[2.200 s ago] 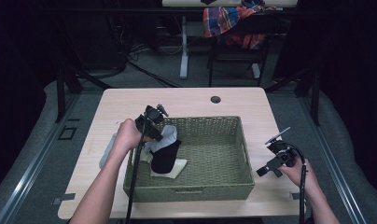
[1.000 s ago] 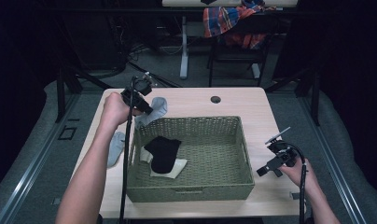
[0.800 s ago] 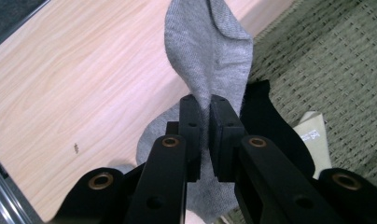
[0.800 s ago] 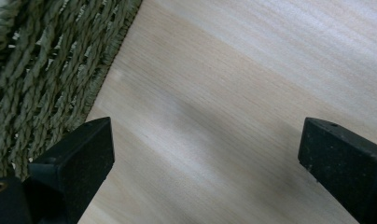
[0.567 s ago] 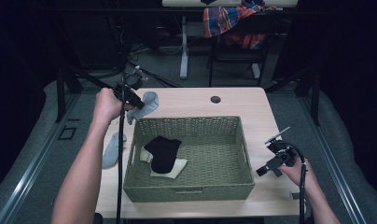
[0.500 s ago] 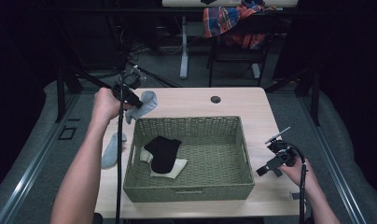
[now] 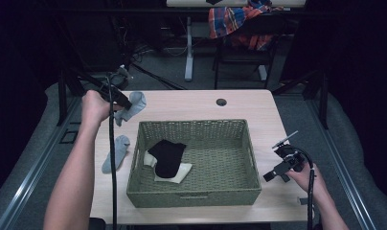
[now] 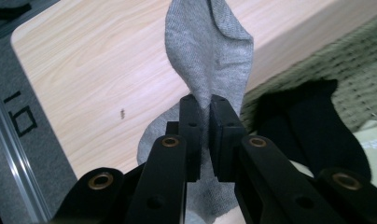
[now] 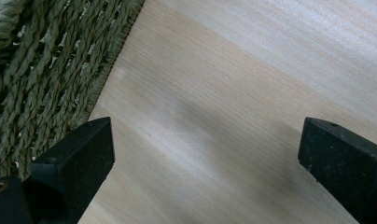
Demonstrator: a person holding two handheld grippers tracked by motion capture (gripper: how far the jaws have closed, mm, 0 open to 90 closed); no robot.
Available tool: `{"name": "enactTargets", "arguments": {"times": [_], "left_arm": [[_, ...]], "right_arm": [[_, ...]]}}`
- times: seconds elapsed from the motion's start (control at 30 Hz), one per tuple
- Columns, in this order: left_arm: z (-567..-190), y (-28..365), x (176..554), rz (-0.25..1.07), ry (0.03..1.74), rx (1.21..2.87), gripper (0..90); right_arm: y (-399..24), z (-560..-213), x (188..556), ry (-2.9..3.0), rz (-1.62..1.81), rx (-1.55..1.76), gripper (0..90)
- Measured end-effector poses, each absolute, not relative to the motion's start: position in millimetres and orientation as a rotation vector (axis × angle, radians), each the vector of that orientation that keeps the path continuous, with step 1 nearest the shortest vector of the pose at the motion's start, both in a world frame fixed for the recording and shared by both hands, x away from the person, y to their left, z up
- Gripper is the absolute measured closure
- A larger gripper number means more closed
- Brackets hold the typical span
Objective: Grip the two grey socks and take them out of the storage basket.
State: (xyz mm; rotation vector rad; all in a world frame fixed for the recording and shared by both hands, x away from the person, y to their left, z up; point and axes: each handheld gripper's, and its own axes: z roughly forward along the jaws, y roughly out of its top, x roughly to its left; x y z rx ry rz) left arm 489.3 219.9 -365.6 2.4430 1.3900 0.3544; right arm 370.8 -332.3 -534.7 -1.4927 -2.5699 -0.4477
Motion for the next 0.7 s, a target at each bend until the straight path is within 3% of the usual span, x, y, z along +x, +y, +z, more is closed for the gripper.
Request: {"name": "enactTargets", "arguments": {"times": [0.7], "left_arm": [[-415, 285, 480, 0.333, 1.622, 2.328, 85.0]], "right_arm": [[-331, -535, 370, -2.573, -0.447, -1.501, 4.0]]}}
